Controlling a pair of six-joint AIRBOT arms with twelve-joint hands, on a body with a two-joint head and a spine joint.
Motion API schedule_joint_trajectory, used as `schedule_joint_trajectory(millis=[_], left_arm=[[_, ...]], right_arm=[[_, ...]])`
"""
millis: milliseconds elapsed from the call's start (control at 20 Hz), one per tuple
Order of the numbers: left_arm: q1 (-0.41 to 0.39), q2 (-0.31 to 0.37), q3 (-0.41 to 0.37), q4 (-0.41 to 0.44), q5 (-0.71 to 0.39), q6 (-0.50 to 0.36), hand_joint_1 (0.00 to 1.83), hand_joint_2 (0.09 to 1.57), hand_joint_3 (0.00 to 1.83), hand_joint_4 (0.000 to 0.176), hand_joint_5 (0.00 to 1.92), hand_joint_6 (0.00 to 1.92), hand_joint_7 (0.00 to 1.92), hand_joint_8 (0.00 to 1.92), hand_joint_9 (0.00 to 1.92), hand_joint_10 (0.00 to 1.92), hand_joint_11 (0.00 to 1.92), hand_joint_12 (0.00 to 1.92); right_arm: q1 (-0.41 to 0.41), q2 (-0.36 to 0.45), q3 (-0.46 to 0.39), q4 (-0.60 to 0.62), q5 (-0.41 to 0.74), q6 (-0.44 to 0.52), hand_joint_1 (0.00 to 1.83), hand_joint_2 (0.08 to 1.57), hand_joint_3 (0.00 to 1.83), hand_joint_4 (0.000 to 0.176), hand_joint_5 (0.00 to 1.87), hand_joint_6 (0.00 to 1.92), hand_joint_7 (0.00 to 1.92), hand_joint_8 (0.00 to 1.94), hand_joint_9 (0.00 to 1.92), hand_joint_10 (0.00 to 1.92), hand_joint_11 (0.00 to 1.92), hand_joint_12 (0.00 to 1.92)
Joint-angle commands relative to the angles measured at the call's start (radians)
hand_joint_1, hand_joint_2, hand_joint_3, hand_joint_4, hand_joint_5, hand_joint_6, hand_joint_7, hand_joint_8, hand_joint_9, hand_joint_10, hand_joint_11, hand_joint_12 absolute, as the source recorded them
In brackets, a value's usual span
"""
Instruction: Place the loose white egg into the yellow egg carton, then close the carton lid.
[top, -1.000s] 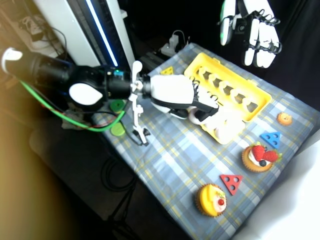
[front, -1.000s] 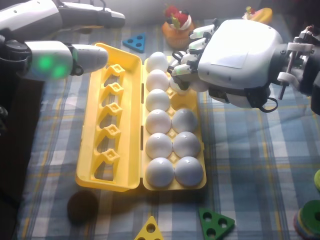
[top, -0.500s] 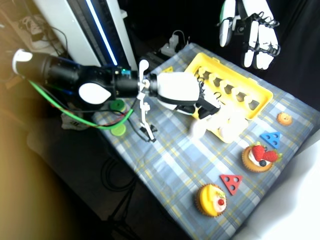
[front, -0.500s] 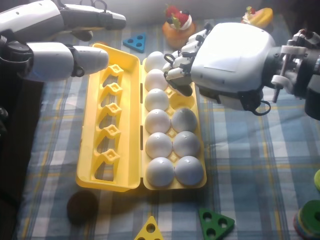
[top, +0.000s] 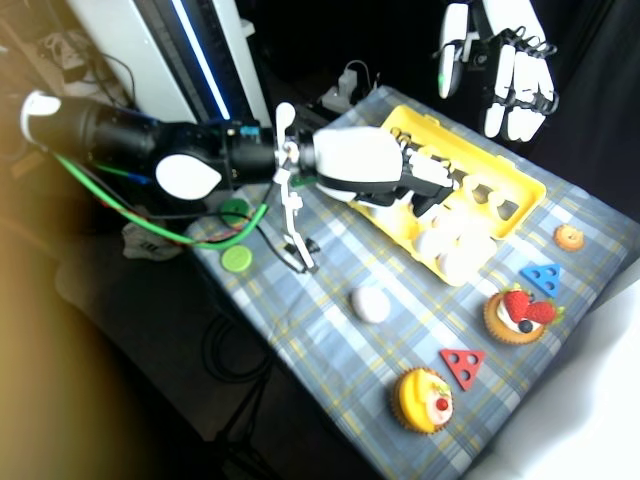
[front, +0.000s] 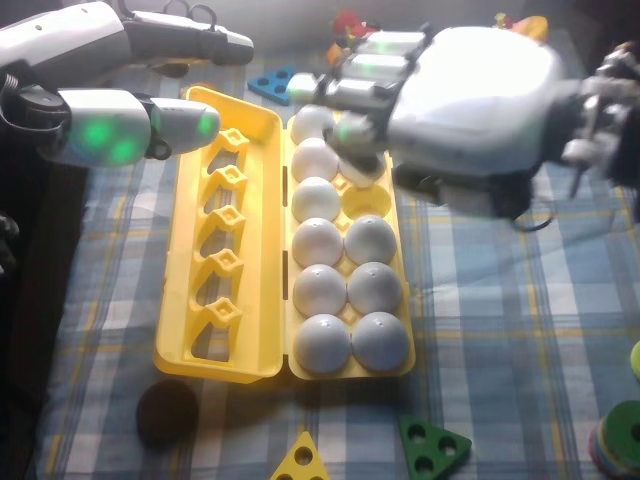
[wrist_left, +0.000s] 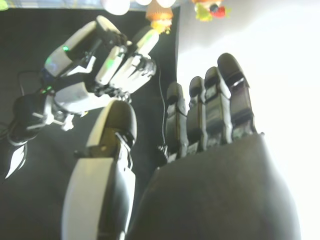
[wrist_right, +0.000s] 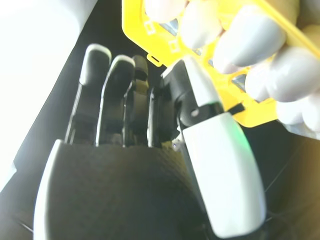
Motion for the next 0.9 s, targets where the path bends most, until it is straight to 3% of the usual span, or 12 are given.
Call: schedule_joint_trajectory(millis=[0, 50, 100, 200, 250, 350, 400, 450, 500, 700, 800, 850], left_arm=[[-0.005, 0.009, -0.004, -0.019, -0.123, -0.004, 0.51, 1.39, 0.0, 0.025, 0.37, 0.0, 0.22, 0.0, 0.2, 0.0, 0.0, 0.89], [0.0, 0.014, -0.008, -0.022, -0.132, -0.004, 0.52, 1.38, 0.0, 0.026, 0.36, 0.0, 0.22, 0.0, 0.2, 0.01, 0.0, 0.92], [0.001, 0.015, -0.01, -0.023, -0.137, -0.004, 0.49, 1.39, 0.0, 0.026, 0.33, 0.0, 0.21, 0.0, 0.19, 0.0, 0.0, 0.88], [0.002, 0.016, -0.011, -0.024, -0.143, -0.004, 0.5, 1.38, 0.0, 0.027, 0.27, 0.0, 0.2, 0.0, 0.18, 0.01, 0.0, 0.84], [0.005, 0.019, -0.014, -0.024, -0.147, -0.004, 0.47, 1.38, 0.0, 0.046, 0.22, 0.0, 0.17, 0.0, 0.16, 0.0, 0.0, 0.86], [0.006, 0.022, -0.017, -0.024, -0.152, -0.004, 0.52, 1.36, 0.0, 0.059, 0.19, 0.0, 0.17, 0.0, 0.16, 0.0, 0.0, 0.91], [0.006, 0.022, -0.017, -0.024, -0.152, -0.004, 0.52, 1.36, 0.0, 0.074, 0.18, 0.0, 0.17, 0.0, 0.16, 0.0, 0.0, 0.92], [0.006, 0.022, -0.017, -0.024, -0.151, -0.004, 0.5, 1.35, 0.0, 0.078, 0.16, 0.0, 0.15, 0.0, 0.14, 0.0, 0.0, 0.87], [0.006, 0.022, -0.017, -0.024, -0.15, -0.004, 0.5, 1.34, 0.0, 0.075, 0.15, 0.0, 0.14, 0.0, 0.14, 0.0, 0.0, 0.82], [0.006, 0.022, -0.017, -0.024, -0.151, -0.004, 0.53, 1.33, 0.0, 0.083, 0.14, 0.0, 0.12, 0.0, 0.13, 0.0, 0.0, 0.75], [0.006, 0.022, -0.017, -0.024, -0.152, -0.004, 0.54, 1.33, 0.0, 0.084, 0.14, 0.0, 0.12, 0.0, 0.13, 0.0, 0.0, 0.71], [0.006, 0.021, -0.017, -0.024, -0.152, -0.004, 0.53, 1.33, 0.0, 0.1, 0.12, 0.0, 0.1, 0.0, 0.11, 0.0, 0.0, 0.62]], right_arm=[[0.012, 0.031, -0.004, 0.014, 0.114, -0.006, 1.03, 1.28, 0.0, 0.0, 0.02, 0.67, 0.0, 0.82, 0.0, 1.24, 0.0, 1.87], [0.012, 0.058, -0.017, 0.014, 0.115, -0.006, 0.9, 1.24, 0.0, 0.0, 0.0, 0.51, 0.0, 0.73, 0.0, 1.02, 0.0, 1.72], [0.012, 0.08, -0.026, 0.014, 0.115, -0.006, 0.88, 1.23, 0.0, 0.029, 0.0, 0.39, 0.0, 0.52, 0.0, 0.77, 0.0, 1.63], [0.01, 0.131, -0.042, 0.014, 0.114, -0.006, 0.67, 1.22, 0.0, 0.0, 0.01, 0.19, 0.12, 0.28, 0.0, 0.68, 0.0, 1.55], [0.001, 0.15, -0.047, 0.014, 0.113, -0.006, 0.74, 1.21, 0.0, 0.0, 0.0, 0.04, 0.02, 0.05, 0.0, 0.14, 0.0, 0.98], [-0.015, 0.179, -0.054, 0.018, 0.101, -0.006, 0.83, 1.07, 0.0, 0.0, 0.0, 0.0, 0.07, 0.02, 0.09, 0.07, 0.0, 1.36], [-0.024, 0.186, -0.054, 0.029, 0.095, -0.006, 0.8, 1.06, 0.0, 0.007, 0.0, 0.0, 0.01, 0.0, 0.02, 0.01, 0.0, 0.62], [-0.034, 0.19, -0.05, 0.043, 0.09, -0.006, 0.76, 1.08, 0.01, 0.065, 0.0, 0.0, 0.0, 0.0, 0.0, 0.0, 0.0, 0.13], [-0.044, 0.19, -0.044, 0.056, 0.086, -0.006, 0.67, 1.1, 0.01, 0.0, 0.06, 0.02, 0.0, 0.0, 0.0, 0.0, 0.0, 0.0], [-0.057, 0.189, -0.024, 0.096, 0.069, -0.019, 0.63, 1.11, 0.02, 0.0, 0.0, 0.0, 0.0, 0.0, 0.0, 0.0, 0.04, 0.02], [-0.058, 0.175, -0.004, 0.123, 0.037, -0.043, 0.66, 1.15, 0.0, 0.0, 0.0, 0.0, 0.02, 0.0, 0.03, 0.01, 0.0, 0.51], [-0.058, 0.167, 0.004, 0.14, 0.025, -0.064, 0.7, 1.17, 0.0, 0.0, 0.0, 0.0, 0.0, 0.0, 0.01, 0.0, 0.0, 0.21]])
